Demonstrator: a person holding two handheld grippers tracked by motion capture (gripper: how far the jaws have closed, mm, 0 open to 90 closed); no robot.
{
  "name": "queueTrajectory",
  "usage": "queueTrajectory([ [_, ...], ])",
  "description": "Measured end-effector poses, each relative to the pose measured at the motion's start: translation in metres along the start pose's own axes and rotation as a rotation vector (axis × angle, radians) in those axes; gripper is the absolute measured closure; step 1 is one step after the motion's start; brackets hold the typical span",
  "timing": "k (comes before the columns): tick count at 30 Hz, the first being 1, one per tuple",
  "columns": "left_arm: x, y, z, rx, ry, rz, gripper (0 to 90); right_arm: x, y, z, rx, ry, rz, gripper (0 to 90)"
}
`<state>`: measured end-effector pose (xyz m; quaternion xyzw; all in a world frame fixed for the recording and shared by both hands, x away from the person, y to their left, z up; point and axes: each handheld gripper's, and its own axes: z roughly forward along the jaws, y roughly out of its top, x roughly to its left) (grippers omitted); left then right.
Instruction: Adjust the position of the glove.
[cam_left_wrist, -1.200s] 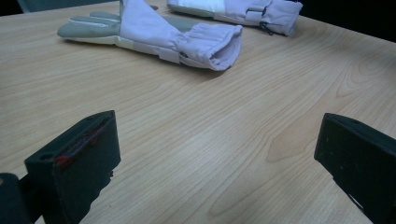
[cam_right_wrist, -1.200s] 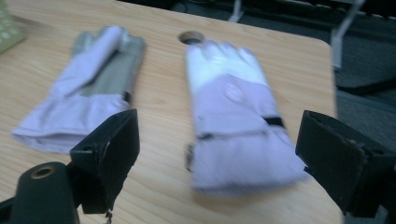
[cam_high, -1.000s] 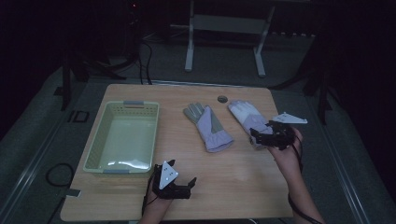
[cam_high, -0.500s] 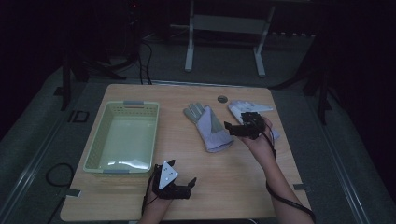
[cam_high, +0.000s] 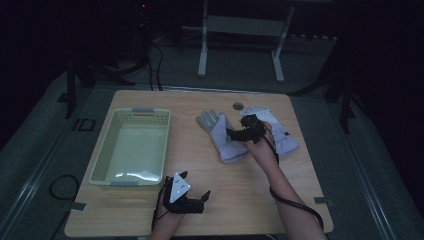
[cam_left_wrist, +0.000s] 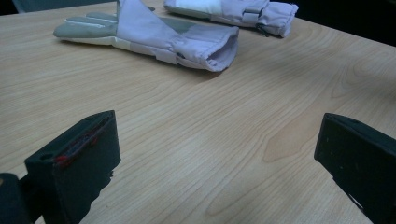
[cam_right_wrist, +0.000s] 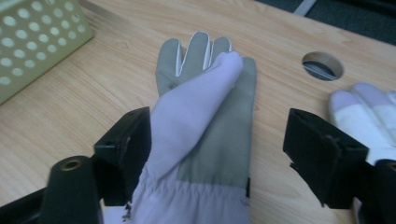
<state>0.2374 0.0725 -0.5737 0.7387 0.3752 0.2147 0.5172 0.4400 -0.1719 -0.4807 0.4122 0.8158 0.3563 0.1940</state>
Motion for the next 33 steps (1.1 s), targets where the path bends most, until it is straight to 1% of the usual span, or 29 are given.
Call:
queueTrajectory([
  [1, 0.000, 0.000, 0.000, -0.001, 0.000, -0.001, 0.5, 0.001, 0.001, 0.009, 0.018, -0.008, -0.003, 24.1],
  [2, 0.000, 0.000, 0.000, -0.001, 0.000, -0.001, 0.5, 0.001, 0.001, 0.009, 0.018, -0.008, -0.003, 24.1],
  [3, 0.000, 0.000, 0.000, 0.000, -0.001, -0.002, 0.5, 0.002, 0.002, 0.013, 0.027, -0.005, -0.004, 24.8],
  [4, 0.000, 0.000, 0.000, 0.000, -0.002, -0.003, 0.5, 0.002, 0.002, 0.016, 0.032, -0.009, -0.007, 27.2],
  [5, 0.000, 0.000, 0.000, -0.001, -0.001, -0.003, 0.5, 0.003, 0.002, 0.023, 0.048, -0.020, -0.026, 30.8],
  [6, 0.000, 0.000, 0.000, -0.001, -0.001, -0.003, 0.5, 0.003, 0.002, 0.023, 0.048, -0.020, -0.026, 30.8],
  [7, 0.000, 0.000, 0.000, -0.001, -0.002, -0.002, 0.5, 0.003, 0.001, 0.030, 0.068, -0.004, -0.030, 37.8],
  [8, 0.000, 0.000, 0.000, -0.001, -0.001, -0.002, 0.5, 0.003, 0.001, 0.030, 0.068, -0.004, -0.030, 37.8],
  [10, 0.000, 0.000, 0.000, -0.002, -0.002, -0.003, 0.5, 0.003, 0.000, 0.038, 0.091, -0.006, -0.006, 38.1],
  [11, 0.000, 0.000, 0.000, -0.002, -0.002, -0.003, 0.5, 0.003, -0.002, 0.043, 0.098, 0.005, 0.004, 40.1],
  [12, 0.000, 0.000, 0.000, -0.002, -0.002, -0.003, 0.5, 0.003, -0.002, 0.043, 0.098, 0.005, 0.004, 40.1],
  [13, 0.000, 0.000, 0.000, -0.001, -0.002, -0.003, 0.5, 0.002, -0.003, 0.049, 0.108, 0.007, 0.009, 40.8],
  [14, 0.000, 0.000, 0.000, -0.001, -0.002, -0.003, 0.5, 0.002, -0.003, 0.049, 0.108, 0.007, 0.009, 40.8],
  [15, 0.000, 0.000, 0.000, -0.001, -0.003, -0.004, 0.5, 0.003, -0.004, 0.054, 0.107, -0.014, -0.007, 42.1],
  [16, 0.000, 0.000, 0.000, -0.001, -0.004, -0.004, 0.5, 0.003, -0.004, 0.054, 0.107, -0.014, -0.007, 42.1],
  [19, 0.001, 0.000, 0.000, -0.001, -0.006, -0.005, 0.5, 0.002, -0.007, 0.064, 0.129, -0.033, -0.029, 43.2],
  [21, 0.001, 0.000, 0.000, -0.001, -0.006, -0.005, 0.5, -0.001, -0.011, 0.072, 0.160, -0.008, -0.022, 45.9],
  [22, 0.001, 0.000, 0.000, -0.001, -0.006, -0.005, 0.5, -0.001, -0.011, 0.072, 0.160, -0.008, -0.022, 45.9],
  [23, 0.000, 0.000, 0.000, -0.001, -0.006, -0.004, 0.5, -0.002, -0.011, 0.074, 0.166, 0.007, -0.020, 47.9],
  [24, 0.000, 0.000, 0.000, -0.001, -0.005, -0.004, 0.5, -0.004, -0.011, 0.075, 0.180, 0.024, -0.006, 50.0],
  [26, 0.000, 0.000, 0.000, 0.001, -0.005, -0.002, 0.5, -0.005, -0.010, 0.075, 0.193, 0.049, -0.001, 56.3],
  [27, 0.000, 0.000, 0.000, 0.002, -0.005, -0.002, 0.5, -0.005, -0.009, 0.075, 0.203, 0.063, 0.012, 64.9],
  [28, 0.000, 0.000, 0.000, 0.002, -0.005, -0.002, 0.5, -0.005, -0.009, 0.075, 0.203, 0.063, 0.012, 64.9],
  [29, 0.000, 0.000, 0.000, 0.002, -0.005, -0.001, 0.5, -0.004, -0.009, 0.075, 0.204, 0.064, 0.011, 69.0],
  [31, 0.000, 0.000, 0.000, 0.004, -0.006, 0.000, 0.5, -0.002, -0.009, 0.074, 0.211, 0.044, 0.032, 79.0],
  [32, 0.000, 0.000, 0.000, 0.004, -0.006, 0.000, 0.5, -0.002, -0.009, 0.074, 0.211, 0.044, 0.032, 79.0],
  [33, 0.000, 0.000, 0.000, 0.005, -0.007, 0.000, 0.5, 0.000, -0.008, 0.073, 0.224, 0.040, 0.020, 80.0],
])
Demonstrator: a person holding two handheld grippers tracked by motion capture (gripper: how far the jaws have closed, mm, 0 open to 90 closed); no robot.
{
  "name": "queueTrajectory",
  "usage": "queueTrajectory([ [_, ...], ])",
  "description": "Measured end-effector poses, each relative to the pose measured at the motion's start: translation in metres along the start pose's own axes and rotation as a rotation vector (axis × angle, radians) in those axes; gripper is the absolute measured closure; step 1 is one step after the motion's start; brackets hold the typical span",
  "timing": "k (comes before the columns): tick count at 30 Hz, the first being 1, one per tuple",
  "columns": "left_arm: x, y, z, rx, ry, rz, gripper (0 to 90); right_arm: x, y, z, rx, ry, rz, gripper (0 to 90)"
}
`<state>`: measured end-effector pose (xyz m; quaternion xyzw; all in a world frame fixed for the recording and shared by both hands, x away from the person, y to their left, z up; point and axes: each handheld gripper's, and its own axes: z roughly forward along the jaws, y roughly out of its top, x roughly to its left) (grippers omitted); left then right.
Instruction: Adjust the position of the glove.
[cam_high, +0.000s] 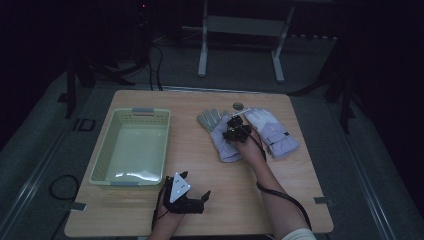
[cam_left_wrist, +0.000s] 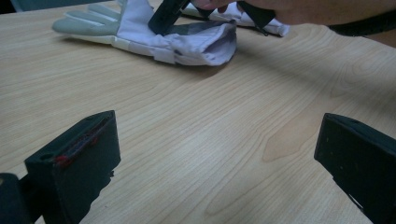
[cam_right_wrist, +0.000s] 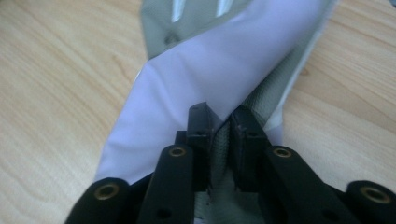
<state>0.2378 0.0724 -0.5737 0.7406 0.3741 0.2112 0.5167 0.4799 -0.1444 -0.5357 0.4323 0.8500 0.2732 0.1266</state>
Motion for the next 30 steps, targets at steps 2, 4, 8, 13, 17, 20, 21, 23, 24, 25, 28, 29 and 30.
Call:
queueTrajectory([
  [2, 0.000, 0.000, 0.000, -0.001, -0.001, -0.002, 0.5, 0.002, 0.002, -0.003, 0.032, 0.003, 0.011, 81.7],
  [4, 0.000, 0.000, 0.000, -0.002, -0.001, -0.003, 0.5, 0.003, 0.002, -0.006, 0.039, 0.016, 0.022, 82.8],
  [8, 0.000, 0.000, 0.000, -0.003, -0.002, -0.002, 0.5, 0.007, 0.000, -0.018, 0.017, 0.037, 0.069, 84.1],
  [13, 0.000, 0.000, 0.000, -0.003, 0.002, 0.002, 0.5, 0.017, -0.005, -0.038, -0.031, 0.018, 0.111, 84.1],
  [17, 0.000, 0.000, 0.000, -0.001, 0.001, 0.005, 0.5, 0.027, -0.009, -0.054, -0.065, 0.010, 0.153, 84.3],
  [20, 0.000, 0.000, 0.000, -0.001, -0.002, 0.004, 0.5, 0.042, -0.015, -0.072, -0.112, -0.052, 0.156, 84.1],
  [21, 0.000, 0.000, 0.000, -0.001, -0.004, 0.007, 0.5, 0.042, -0.015, -0.072, -0.112, -0.052, 0.156, 84.1],
  [23, 0.000, 0.000, 0.000, -0.003, -0.007, -0.001, 0.5, 0.045, -0.020, -0.079, -0.133, -0.040, 0.189, 84.1],
  [24, 0.000, 0.000, 0.000, -0.001, -0.008, -0.001, 0.5, 0.047, -0.023, -0.083, -0.145, -0.036, 0.206, 84.1],
  [25, 0.000, 0.000, 0.000, -0.001, -0.008, 0.000, 0.5, 0.049, -0.025, -0.085, -0.162, -0.033, 0.222, 84.1],
  [28, 0.000, 0.000, 0.000, -0.002, -0.007, 0.003, 0.5, 0.056, -0.030, -0.088, -0.181, -0.042, 0.219, 84.1],
  [29, 0.000, 0.000, 0.000, -0.003, -0.007, 0.003, 0.5, 0.059, -0.032, -0.087, -0.181, -0.054, 0.216, 84.1],
  [30, 0.000, 0.000, 0.000, -0.002, -0.008, 0.005, 0.5, 0.063, -0.034, -0.082, -0.166, -0.051, 0.211, 84.1],
])
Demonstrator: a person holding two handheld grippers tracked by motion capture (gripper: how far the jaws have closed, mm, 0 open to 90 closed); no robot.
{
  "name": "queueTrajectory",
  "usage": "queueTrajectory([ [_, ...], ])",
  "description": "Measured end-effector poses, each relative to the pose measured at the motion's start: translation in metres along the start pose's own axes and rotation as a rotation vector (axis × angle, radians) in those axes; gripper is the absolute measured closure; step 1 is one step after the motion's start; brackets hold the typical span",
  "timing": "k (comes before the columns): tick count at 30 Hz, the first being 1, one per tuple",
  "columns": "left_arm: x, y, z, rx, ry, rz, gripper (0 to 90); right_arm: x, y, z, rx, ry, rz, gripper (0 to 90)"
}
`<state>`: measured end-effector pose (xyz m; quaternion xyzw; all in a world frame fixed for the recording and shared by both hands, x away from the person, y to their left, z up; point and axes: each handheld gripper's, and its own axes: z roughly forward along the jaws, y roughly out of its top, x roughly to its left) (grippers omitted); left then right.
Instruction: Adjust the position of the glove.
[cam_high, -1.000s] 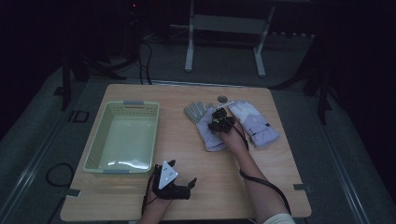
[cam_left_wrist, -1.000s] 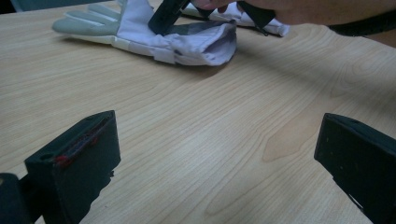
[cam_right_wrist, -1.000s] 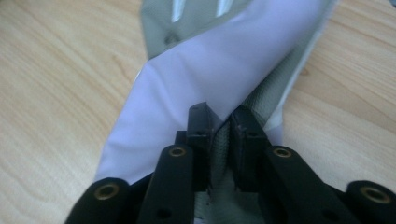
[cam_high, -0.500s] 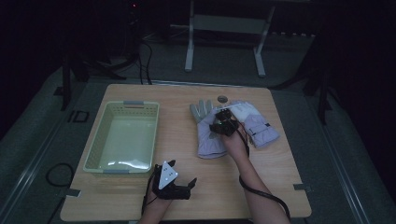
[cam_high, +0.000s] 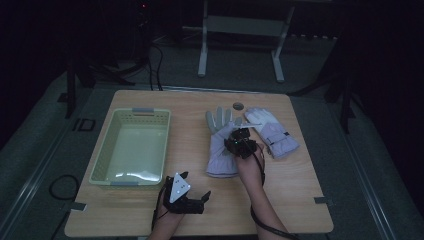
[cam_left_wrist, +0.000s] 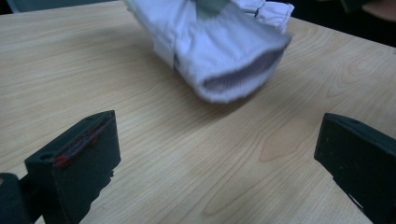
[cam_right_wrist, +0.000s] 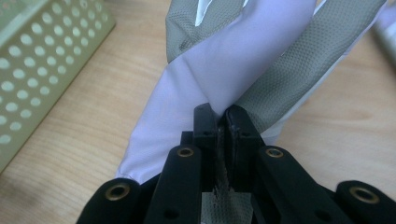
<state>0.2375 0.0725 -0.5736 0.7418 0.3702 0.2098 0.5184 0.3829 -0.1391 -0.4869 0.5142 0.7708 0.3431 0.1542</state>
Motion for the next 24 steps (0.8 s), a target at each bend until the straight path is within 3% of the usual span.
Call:
queueTrajectory([
  [6, 0.000, 0.000, 0.000, -0.002, 0.000, -0.002, 0.5, 0.004, -0.009, 0.017, 0.042, -0.013, -0.002, 84.1],
  [10, 0.000, 0.000, 0.000, -0.001, 0.000, -0.003, 0.5, -0.001, -0.012, 0.031, 0.069, -0.014, 0.040, 83.9],
  [15, 0.000, 0.000, 0.000, -0.001, 0.000, -0.002, 0.5, -0.002, -0.018, 0.044, 0.088, -0.039, 0.020, 82.1],
  [17, 0.000, 0.000, 0.000, 0.001, 0.000, -0.001, 0.5, -0.003, -0.019, 0.046, 0.083, -0.039, 0.033, 81.0],
  [24, 0.000, 0.000, 0.000, 0.001, -0.004, 0.000, 0.5, -0.006, -0.021, 0.042, 0.052, -0.040, 0.033, 63.7],
])
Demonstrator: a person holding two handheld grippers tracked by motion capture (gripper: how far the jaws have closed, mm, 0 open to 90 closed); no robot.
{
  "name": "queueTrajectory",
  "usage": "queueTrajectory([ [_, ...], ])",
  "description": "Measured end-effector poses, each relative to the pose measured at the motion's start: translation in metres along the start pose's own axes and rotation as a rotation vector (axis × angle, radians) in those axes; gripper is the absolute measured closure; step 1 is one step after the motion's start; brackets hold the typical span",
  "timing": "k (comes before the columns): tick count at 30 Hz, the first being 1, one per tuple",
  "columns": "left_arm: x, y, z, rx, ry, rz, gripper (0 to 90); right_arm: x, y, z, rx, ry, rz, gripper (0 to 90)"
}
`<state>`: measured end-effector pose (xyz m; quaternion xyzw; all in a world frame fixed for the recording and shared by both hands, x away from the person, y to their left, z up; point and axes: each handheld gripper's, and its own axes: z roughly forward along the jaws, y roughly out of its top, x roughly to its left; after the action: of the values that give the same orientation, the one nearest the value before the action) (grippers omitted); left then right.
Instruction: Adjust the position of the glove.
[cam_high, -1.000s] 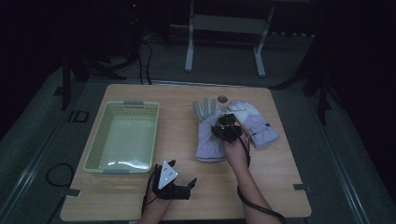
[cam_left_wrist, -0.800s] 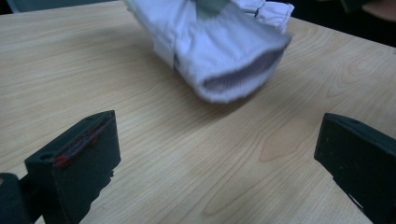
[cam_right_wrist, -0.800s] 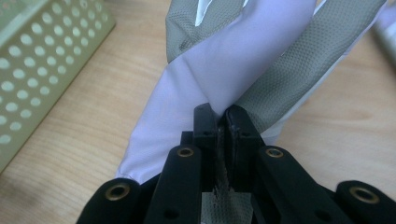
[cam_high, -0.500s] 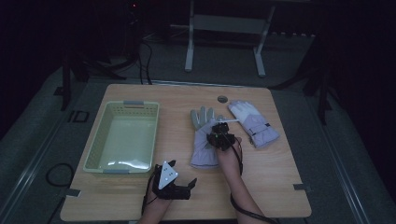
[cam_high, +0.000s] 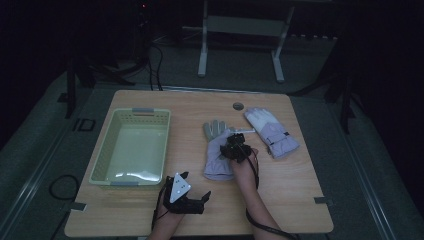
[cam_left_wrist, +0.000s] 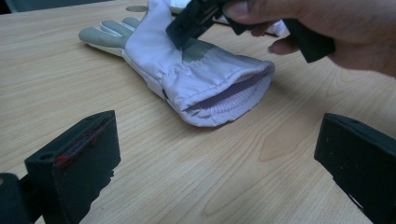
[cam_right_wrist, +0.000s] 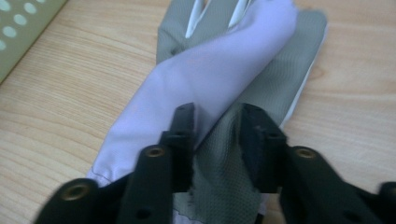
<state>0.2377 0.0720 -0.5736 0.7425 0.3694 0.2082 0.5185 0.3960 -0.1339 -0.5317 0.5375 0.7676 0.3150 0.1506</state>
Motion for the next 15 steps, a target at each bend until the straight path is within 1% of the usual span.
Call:
queueTrajectory([
  [2, 0.000, 0.000, 0.000, -0.002, 0.000, -0.001, 0.5, -0.001, 0.002, -0.004, -0.013, 0.001, -0.029, 59.3],
  [3, 0.000, 0.000, 0.000, -0.002, 0.000, -0.002, 0.5, -0.002, 0.003, -0.006, -0.016, 0.002, -0.053, 58.3],
  [5, 0.000, 0.000, 0.000, -0.002, 0.001, -0.001, 0.5, -0.004, 0.004, -0.010, -0.006, -0.006, -0.084, 55.9],
  [6, 0.000, 0.000, 0.000, -0.002, 0.001, 0.000, 0.5, -0.005, 0.005, -0.012, 0.002, 0.003, -0.093, 55.5],
  [7, 0.000, 0.000, 0.000, -0.001, 0.001, 0.000, 0.5, -0.006, 0.006, -0.015, 0.006, 0.021, -0.090, 55.6],
  [9, 0.000, 0.000, 0.000, -0.001, 0.002, -0.001, 0.5, -0.008, 0.007, -0.022, 0.004, 0.028, -0.108, 57.6],
  [10, 0.000, 0.000, 0.000, -0.001, 0.002, -0.001, 0.5, -0.008, 0.007, -0.022, 0.004, 0.028, -0.108, 57.6],
  [11, 0.000, 0.000, 0.000, -0.001, 0.002, -0.003, 0.5, -0.012, 0.009, -0.031, -0.007, 0.037, -0.131, 56.2],
  [13, 0.000, 0.000, 0.000, -0.003, 0.003, -0.003, 0.5, -0.015, 0.010, -0.037, -0.030, 0.032, -0.146, 56.3],
  [14, 0.000, 0.000, 0.000, -0.002, 0.003, -0.004, 0.5, -0.018, 0.010, -0.041, -0.047, 0.051, -0.156, 56.2],
  [15, 0.000, 0.000, 0.000, -0.002, 0.003, -0.004, 0.5, -0.021, 0.009, -0.044, -0.054, 0.067, -0.154, 55.9],
])
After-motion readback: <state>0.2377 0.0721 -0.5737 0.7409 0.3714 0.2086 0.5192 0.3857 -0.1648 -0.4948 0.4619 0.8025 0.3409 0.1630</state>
